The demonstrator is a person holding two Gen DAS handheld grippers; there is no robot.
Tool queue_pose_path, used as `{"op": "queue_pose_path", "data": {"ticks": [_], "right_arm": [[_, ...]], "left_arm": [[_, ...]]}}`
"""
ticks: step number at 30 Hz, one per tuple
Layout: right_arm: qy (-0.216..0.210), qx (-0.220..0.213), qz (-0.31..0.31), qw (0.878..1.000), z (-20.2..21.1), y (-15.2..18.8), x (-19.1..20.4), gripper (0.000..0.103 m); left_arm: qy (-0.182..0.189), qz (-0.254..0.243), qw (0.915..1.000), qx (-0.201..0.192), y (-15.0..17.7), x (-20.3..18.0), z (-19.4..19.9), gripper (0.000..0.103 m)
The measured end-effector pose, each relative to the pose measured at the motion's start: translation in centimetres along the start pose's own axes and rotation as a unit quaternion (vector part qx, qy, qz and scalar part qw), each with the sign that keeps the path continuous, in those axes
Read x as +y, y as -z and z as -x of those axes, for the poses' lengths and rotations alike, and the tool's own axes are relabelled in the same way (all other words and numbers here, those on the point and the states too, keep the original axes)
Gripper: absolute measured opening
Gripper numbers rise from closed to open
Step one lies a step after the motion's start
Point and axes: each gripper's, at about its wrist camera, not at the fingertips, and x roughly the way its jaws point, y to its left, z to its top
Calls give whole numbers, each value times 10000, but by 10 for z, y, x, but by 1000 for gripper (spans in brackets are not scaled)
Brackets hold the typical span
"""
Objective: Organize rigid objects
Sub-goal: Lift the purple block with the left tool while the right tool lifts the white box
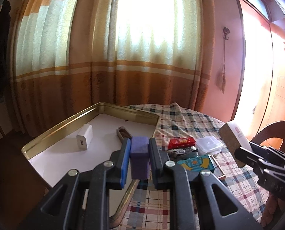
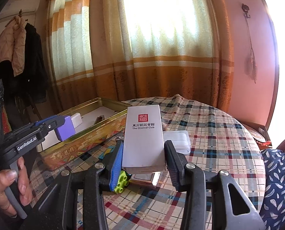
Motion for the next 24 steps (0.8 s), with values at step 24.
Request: {"op": "queue_pose_path", "data": {"ticks": [24], "right_arm": [[-402,-245,102,9988,-14,-16,42,45]], "left_arm": [[-245,185,9995,-92,-3,21,-3,18]]}}
